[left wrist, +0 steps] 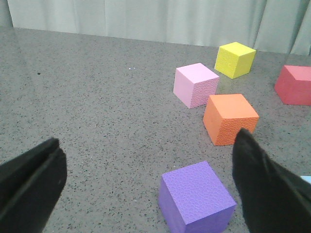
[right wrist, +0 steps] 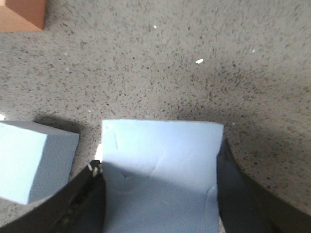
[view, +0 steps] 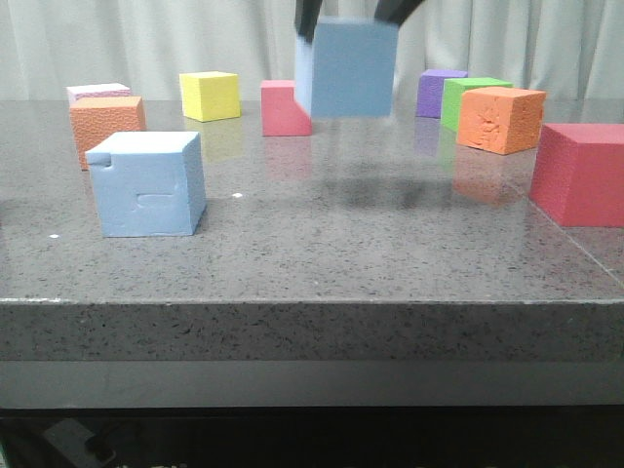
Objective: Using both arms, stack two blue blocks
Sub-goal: 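Grasp the light-blue cube with the right gripper and carry it nearer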
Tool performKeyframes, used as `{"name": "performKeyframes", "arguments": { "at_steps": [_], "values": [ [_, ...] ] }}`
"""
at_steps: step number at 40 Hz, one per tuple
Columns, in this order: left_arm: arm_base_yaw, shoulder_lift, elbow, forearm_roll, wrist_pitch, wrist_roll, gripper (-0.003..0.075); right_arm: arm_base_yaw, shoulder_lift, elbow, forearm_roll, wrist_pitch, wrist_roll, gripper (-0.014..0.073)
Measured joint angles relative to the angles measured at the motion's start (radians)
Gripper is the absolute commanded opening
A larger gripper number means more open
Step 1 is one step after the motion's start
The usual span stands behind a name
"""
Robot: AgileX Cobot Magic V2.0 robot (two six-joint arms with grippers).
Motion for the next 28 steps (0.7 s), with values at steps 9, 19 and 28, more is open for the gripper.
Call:
{"name": "performKeyframes", "arguments": {
  "at_steps": [9, 19, 28],
  "values": [
    [0.0, 0.0, 0.0, 0.0, 0.0, 0.0, 0.0673, 0.033, 0.025, 0.057, 0.01, -0.08, 0.009, 0.0318],
    [0.0, 0.0, 0.0, 0.0, 0.0, 0.0, 0.0673, 0.038, 0.054, 0.061, 0.016, -0.106, 0.011, 0.0318],
    [0.0, 0.0, 0.0, 0.0, 0.0, 0.0, 0.0673, 0.039, 0.106, 0.063, 0.016, -0.116, 0.011, 0.0318]
  ]
}}
